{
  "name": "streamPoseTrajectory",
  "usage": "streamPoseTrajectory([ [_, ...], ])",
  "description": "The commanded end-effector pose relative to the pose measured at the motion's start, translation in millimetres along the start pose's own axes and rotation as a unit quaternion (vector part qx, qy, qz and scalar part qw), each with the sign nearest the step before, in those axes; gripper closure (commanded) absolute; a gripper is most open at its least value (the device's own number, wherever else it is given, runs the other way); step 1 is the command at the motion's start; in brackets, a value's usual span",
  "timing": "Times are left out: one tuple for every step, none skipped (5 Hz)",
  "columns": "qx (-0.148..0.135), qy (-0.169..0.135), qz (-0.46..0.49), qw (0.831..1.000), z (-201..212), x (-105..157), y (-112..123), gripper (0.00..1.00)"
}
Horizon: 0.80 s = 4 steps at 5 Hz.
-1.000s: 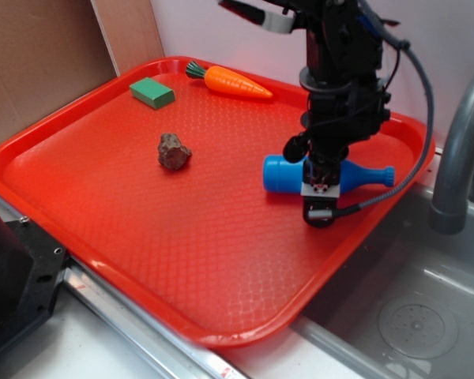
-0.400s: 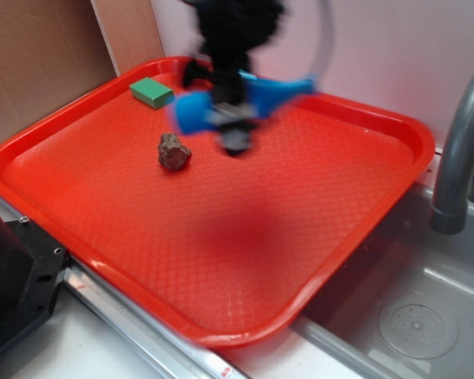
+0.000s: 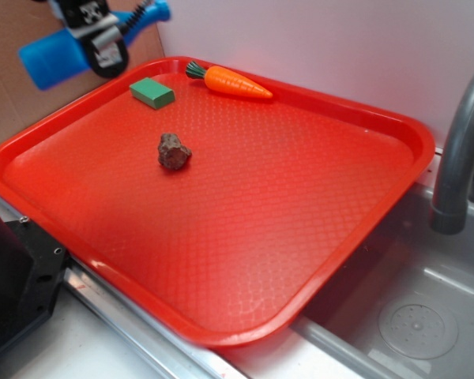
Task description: Grab the blue bottle.
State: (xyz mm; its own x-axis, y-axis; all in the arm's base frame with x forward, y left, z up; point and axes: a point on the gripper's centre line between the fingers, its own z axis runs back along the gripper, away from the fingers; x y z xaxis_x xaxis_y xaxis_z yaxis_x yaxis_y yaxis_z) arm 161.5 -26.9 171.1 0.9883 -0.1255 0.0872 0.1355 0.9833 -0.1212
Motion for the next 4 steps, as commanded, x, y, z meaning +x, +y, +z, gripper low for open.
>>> streamPoseTrajectory([
  [0.06,0.026,0.179,0.982,10.6,-2.2,-15.6,1.0],
  [0.079,0.039,0.261,0.961,10.3,0.3,-8.7,1.0],
  [0.074,0.049,0.277,0.957,5.9,7.3,3.0,1.0],
  [0.077,0.049,0.276,0.957,2.0,12.4,6.8,1.0],
])
